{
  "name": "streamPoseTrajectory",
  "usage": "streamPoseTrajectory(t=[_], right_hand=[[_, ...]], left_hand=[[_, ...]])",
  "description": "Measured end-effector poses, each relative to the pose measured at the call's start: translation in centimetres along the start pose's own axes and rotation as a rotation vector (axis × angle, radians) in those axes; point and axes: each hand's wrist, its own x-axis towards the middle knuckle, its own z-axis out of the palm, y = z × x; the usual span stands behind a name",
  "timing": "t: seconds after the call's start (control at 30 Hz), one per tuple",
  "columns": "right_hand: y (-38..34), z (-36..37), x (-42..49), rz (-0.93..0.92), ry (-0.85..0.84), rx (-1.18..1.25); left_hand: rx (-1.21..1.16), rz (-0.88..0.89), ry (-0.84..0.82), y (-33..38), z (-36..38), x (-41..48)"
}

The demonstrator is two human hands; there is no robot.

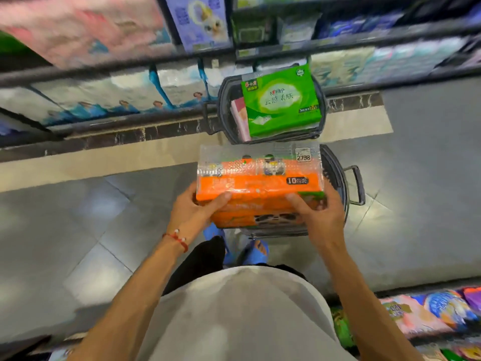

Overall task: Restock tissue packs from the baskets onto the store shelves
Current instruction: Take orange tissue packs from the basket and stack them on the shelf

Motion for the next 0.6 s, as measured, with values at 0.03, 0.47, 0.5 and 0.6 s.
streamPoseTrajectory(t=[0.03,0.47,0.5,0.6], right_hand=[[-0.6,0.4,-0.2,-0.007,-0.013,0.005],[-10.2,14.3,-1.3,-0.139,-0.132,-0.062],[-11.0,15.7,-1.1,-0.152,-0.121,-0.064],[-13.3,20.3,0.2,-0.172,-0.114,-0.034]], left_hand=[[0.005,0.007,0.031,0.2,-0.9,-1.0],[-0.197,0.110,0.307,2.2,-12.2,-1.3],[-0.200,0.122,0.323,2.5,-13.5,-0.7],[-0.216,0.124,0.363,3.7,-18.2,1.6]])
